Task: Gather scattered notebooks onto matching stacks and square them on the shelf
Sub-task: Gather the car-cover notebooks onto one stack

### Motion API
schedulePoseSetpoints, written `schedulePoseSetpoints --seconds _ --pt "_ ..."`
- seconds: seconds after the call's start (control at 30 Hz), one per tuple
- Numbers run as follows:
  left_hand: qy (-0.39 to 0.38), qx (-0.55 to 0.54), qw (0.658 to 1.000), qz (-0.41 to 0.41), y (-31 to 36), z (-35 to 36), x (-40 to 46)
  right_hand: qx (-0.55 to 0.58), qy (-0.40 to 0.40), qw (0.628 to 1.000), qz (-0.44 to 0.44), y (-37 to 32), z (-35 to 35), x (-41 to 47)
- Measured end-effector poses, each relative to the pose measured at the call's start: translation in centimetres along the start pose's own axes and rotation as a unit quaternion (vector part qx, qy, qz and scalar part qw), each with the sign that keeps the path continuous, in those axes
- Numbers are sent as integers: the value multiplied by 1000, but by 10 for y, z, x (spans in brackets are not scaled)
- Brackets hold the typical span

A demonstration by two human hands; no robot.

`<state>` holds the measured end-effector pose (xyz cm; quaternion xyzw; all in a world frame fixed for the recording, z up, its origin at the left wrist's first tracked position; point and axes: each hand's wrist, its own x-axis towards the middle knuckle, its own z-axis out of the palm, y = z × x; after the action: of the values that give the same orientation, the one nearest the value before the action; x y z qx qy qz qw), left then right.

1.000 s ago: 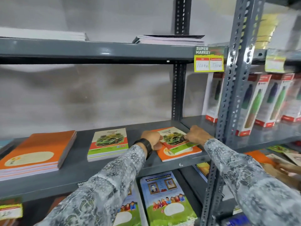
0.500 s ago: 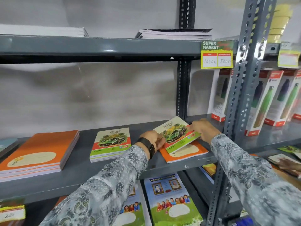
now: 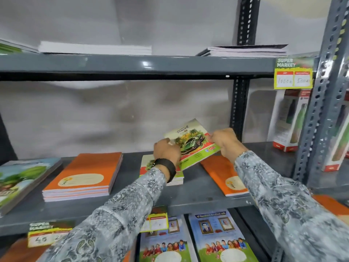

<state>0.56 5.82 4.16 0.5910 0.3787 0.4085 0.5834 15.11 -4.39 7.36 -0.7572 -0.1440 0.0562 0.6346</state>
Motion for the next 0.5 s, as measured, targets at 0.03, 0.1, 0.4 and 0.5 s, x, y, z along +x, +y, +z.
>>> schedulePoseSetpoints --seconds 0.03,0.1,0.4,0.5 --pt "12 -10 1000 6 0 -10 6 12 -16 1000 12 0 9 -4" --pt "35 27 999 7 0 -30 18 49 -46 997 45 4 27 -11" --pt "19 116 993 -1 -21 -96 52 6 -68 996 61 29 79 -49" --pt "55 169 984 -2 -32 -100 56 -28 -68 996 51 36 84 -56"
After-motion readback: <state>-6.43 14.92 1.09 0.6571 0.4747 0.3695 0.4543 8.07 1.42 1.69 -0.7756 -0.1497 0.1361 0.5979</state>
